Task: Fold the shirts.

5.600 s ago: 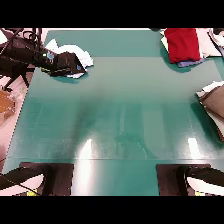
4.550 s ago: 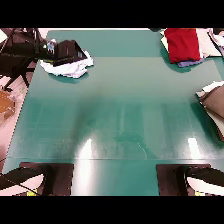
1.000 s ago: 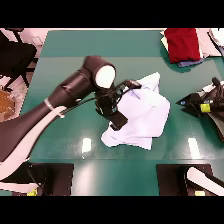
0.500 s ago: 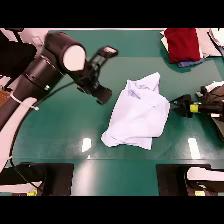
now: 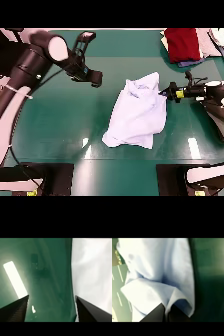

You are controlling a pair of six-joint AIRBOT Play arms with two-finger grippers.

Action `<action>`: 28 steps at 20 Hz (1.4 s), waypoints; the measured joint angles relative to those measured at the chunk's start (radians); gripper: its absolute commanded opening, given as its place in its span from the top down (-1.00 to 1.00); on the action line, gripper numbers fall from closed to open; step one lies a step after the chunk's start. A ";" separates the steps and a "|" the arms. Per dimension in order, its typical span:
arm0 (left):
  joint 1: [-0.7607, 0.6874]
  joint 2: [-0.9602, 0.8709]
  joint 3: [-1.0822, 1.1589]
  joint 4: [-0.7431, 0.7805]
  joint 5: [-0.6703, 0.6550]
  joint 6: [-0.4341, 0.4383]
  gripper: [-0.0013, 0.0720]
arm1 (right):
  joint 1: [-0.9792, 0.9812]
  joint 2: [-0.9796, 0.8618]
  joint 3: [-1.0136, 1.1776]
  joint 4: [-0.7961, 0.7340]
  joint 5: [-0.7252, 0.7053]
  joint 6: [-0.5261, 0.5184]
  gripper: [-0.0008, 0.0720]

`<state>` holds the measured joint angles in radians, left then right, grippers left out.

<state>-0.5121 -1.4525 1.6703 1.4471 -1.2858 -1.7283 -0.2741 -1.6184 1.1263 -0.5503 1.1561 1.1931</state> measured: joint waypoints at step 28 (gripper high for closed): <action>0.113 -0.426 0.021 -0.736 0.242 0.286 -0.22 | 0.014 0.588 0.141 -0.026 -0.130 0.015 0.92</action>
<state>-0.3988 -1.8782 1.6909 0.7109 -1.0439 -1.4425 -0.2596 -1.0306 1.2675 -0.5758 1.0256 1.2079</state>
